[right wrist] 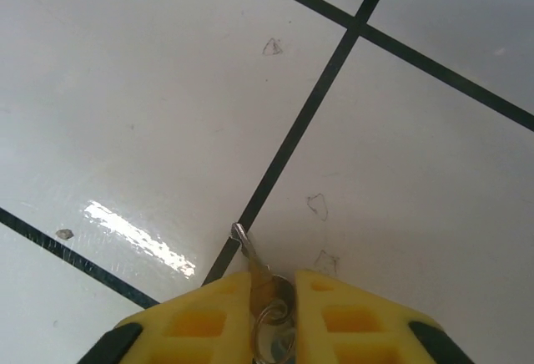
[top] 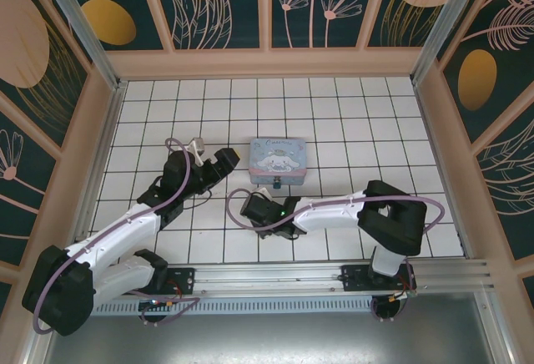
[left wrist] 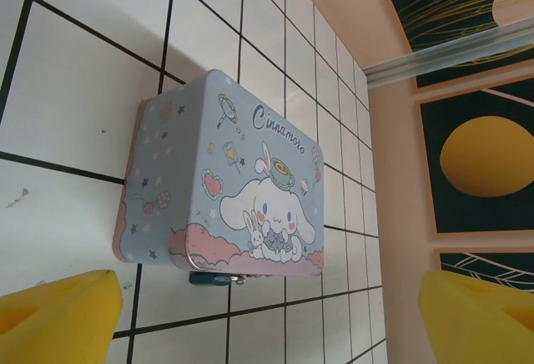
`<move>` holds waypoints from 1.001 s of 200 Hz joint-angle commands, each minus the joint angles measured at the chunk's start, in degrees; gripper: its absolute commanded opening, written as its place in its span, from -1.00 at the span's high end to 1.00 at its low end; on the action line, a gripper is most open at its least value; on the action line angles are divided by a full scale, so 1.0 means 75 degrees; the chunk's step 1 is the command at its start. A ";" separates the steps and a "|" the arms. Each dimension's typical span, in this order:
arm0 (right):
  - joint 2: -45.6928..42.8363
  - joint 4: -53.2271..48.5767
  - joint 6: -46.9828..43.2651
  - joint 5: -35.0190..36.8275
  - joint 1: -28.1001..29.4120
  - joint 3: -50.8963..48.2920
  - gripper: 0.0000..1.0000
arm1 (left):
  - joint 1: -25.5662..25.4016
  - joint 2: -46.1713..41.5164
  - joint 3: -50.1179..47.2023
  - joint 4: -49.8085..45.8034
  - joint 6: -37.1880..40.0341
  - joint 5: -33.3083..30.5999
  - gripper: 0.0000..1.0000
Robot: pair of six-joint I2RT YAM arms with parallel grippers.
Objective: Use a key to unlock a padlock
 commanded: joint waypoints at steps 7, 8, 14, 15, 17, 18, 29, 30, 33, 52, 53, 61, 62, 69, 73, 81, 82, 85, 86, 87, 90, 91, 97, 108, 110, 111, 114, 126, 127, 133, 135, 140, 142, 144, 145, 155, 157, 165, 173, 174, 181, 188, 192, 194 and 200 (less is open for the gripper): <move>0.0283 -0.0420 0.0065 -0.0045 -0.0090 -0.0503 0.92 | 0.0077 -0.0004 0.0212 0.0005 -0.0031 0.0018 -0.84; 0.0287 -0.0412 0.0065 -0.0048 -0.0093 -0.0507 0.93 | 0.0073 -0.0008 0.0212 0.0005 -0.0031 0.0018 -0.84; 0.0271 -0.0377 0.0094 -0.0061 -0.0086 -0.0537 1.00 | 0.0070 -0.0003 0.0205 -0.0002 -0.0031 0.0018 -0.84; 0.0269 -0.0373 0.0098 -0.0067 -0.0091 -0.0547 1.00 | 0.0069 -0.0007 0.0203 0.0002 -0.0031 0.0018 -0.84; 0.0259 -0.0356 0.0106 -0.0072 -0.0094 -0.0555 1.00 | 0.0068 -0.0010 0.0201 0.0001 -0.0031 0.0018 -0.84; 0.0257 -0.0351 0.0110 -0.0073 -0.0094 -0.0556 1.00 | 0.0068 -0.0005 0.0201 -0.0003 -0.0031 0.0018 -0.84; 0.0183 -0.0260 0.0164 -0.0137 -0.0095 -0.0632 1.00 | 0.0077 -0.0007 0.0201 0.0005 -0.0031 0.0018 -0.84; 0.0178 -0.0250 0.0168 -0.0140 -0.0095 -0.0642 1.00 | 0.0073 -0.0009 0.0201 -0.0001 -0.0031 0.0018 -0.84; 0.0136 -0.0212 0.0187 -0.0146 -0.0095 -0.0665 1.00 | 0.0070 -0.0001 0.0195 0.0001 -0.0031 0.0018 -0.84; -0.0185 0.0002 0.0313 -0.0254 -0.0159 -0.0823 1.00 | 0.0069 -0.0011 0.0184 0.0000 -0.0027 0.0032 -0.84; -0.0205 0.0010 0.0319 -0.0258 -0.0162 -0.0831 1.00 | 0.0068 -0.0011 0.0180 0.0002 -0.0023 0.0031 -0.84; -0.0385 0.0110 0.0384 -0.0281 -0.0197 -0.0893 1.00 | 0.0070 -0.0012 0.0187 0.0003 -0.0011 0.0042 -0.84; -0.0405 0.0123 0.0401 -0.0283 -0.0199 -0.0901 1.00 | 0.0069 -0.0012 0.0182 0.0004 -0.0009 0.0048 -0.84; -0.0582 0.0201 0.0455 -0.0313 -0.0240 -0.0965 1.00 | 0.0070 -0.0001 0.0160 0.0004 0.0002 0.0043 -0.84; -0.0670 0.0259 0.0490 -0.0325 -0.0261 -0.0996 1.00 | 0.0068 0.0001 0.0165 0.0003 0.0021 0.0042 -0.84; -0.0865 0.0368 0.0561 -0.0350 -0.0299 -0.1068 1.00 | 0.0076 0.0010 0.0154 -0.0001 0.0018 0.0054 -0.84; -0.0885 0.0374 0.0566 -0.0352 -0.0309 -0.1071 1.00 | 0.0072 0.0011 0.0154 -0.0004 0.0023 0.0054 -0.84; -0.0954 0.0415 0.0605 -0.0363 -0.0320 -0.1108 1.00 | 0.0069 0.0012 0.0154 0.0001 0.0027 0.0064 -0.84; -0.0976 0.0433 0.0611 -0.0371 -0.0325 -0.1114 1.00 | 0.0074 0.0012 0.0154 0.0003 0.0033 0.0059 -0.84; -0.0999 0.0442 0.0620 -0.0375 -0.0333 -0.1123 1.00 | 0.0071 0.0018 0.0148 -0.0002 0.0036 0.0068 -0.84; -0.1069 0.0469 0.0652 -0.0378 -0.0346 -0.1148 1.00 | 0.0070 0.0023 0.0144 -0.0001 0.0039 0.0067 -0.84; -0.1087 0.0489 0.0664 -0.0378 -0.0350 -0.1158 1.00 | 0.0069 0.0023 0.0149 -0.0004 0.0033 0.0066 -0.84; -0.1225 0.0579 0.0724 -0.0385 -0.0379 -0.1222 1.00 | 0.0068 0.0032 0.0131 0.0004 0.0038 0.0074 -0.84; -0.1431 0.0715 0.0828 -0.0402 -0.0422 -0.1334 1.00 | 0.0071 0.0046 0.0124 0.0014 0.0046 0.0072 -0.84; -0.1464 0.0743 0.0851 -0.0411 -0.0426 -0.1346 1.00 | 0.0072 0.0050 0.0114 0.0013 0.0050 0.0076 -0.84; -0.1478 0.0755 0.0857 -0.0406 -0.0437 -0.1356 1.00 | 0.0070 0.0048 0.0110 0.0009 0.0050 0.0076 -0.84; -0.1525 0.0785 0.0887 -0.0408 -0.0449 -0.1379 1.00 | 0.0069 0.0057 0.0110 0.0021 0.0051 0.0077 -0.84; -0.1706 0.0895 0.0975 -0.0410 -0.0504 -0.1486 1.00 | 0.0074 0.0081 0.0107 0.0027 0.0069 0.0089 -0.84; -0.1727 0.0902 0.0978 -0.0406 -0.0505 -0.1502 1.00 | 0.0071 0.0081 0.0107 0.0027 0.0071 0.0095 -0.84; -0.1819 0.0925 0.1029 -0.0413 -0.0532 -0.1539 1.00 | 0.0066 0.0091 0.0107 0.0019 0.0071 0.0108 -0.84; -0.1848 0.0933 0.1042 -0.0410 -0.0539 -0.1559 1.00 | 0.0068 0.0093 0.0107 0.0032 0.0074 0.0102 -0.84; -0.1930 0.0957 0.1077 -0.0402 -0.0561 -0.1609 1.00 | 0.0069 0.0104 0.0101 0.0031 0.0087 0.0115 -0.84; -0.1964 0.0967 0.1089 -0.0402 -0.0566 -0.1620 1.00 | 0.0068 0.0105 0.0097 0.0038 0.0092 0.0119 -0.84; -0.1996 0.0979 0.1104 -0.0402 -0.0574 -0.1638 1.00 | 0.0068 0.0106 0.0098 0.0033 0.0091 0.0123 -0.84; -0.2013 0.0978 0.1107 -0.0402 -0.0581 -0.1648 1.00 | 0.0068 0.0111 0.0097 0.0037 0.0094 0.0123 -0.84; -0.2199 0.1040 0.1193 -0.0386 -0.0616 -0.1733 1.00 | 0.0070 0.0128 0.0078 0.0049 0.0109 0.0134 -0.84; -0.2239 0.1050 0.1206 -0.0389 -0.0621 -0.1748 1.00 | 0.0074 0.0135 0.0073 0.0045 0.0109 0.0135 -0.84; -0.2412 0.1127 0.1267 -0.0378 -0.0656 -0.1846 1.00 | 0.0068 0.0158 0.0057 0.0056 0.0120 0.0167 -0.84; -0.2560 0.1193 0.1328 -0.0386 -0.0701 -0.1952 1.00 | 0.0068 0.0185 0.0049 0.0078 0.0123 0.0181 -0.84; -0.2588 0.1203 0.1342 -0.0388 -0.0709 -0.1964 1.00 | 0.0068 0.0186 0.0048 0.0077 0.0128 0.0182 -0.84; -0.2737 0.1274 0.1394 -0.0390 -0.0744 -0.2054 1.00 | 0.0069 0.0210 0.0038 0.0100 0.0121 0.0205 -0.84; -0.2864 0.1324 0.1445 -0.0401 -0.0777 -0.2139 1.00 | 0.0068 0.0234 0.0025 0.0130 0.0121 0.0227 -0.84; -0.2927 0.1351 0.1475 -0.0411 -0.0812 -0.2195 1.00 | 0.0068 0.0254 0.0025 0.0133 0.0121 0.0235 -0.84; -0.2963 0.1364 0.1488 -0.0422 -0.0825 -0.2218 1.00 | 0.0068 0.0257 0.0019 0.0142 0.0121 0.0240 -0.84; -0.3043 0.1403 0.1498 -0.0443 -0.0860 -0.2286 1.00 | 0.0068 0.0280 0.0013 0.0141 0.0115 0.0256 -0.84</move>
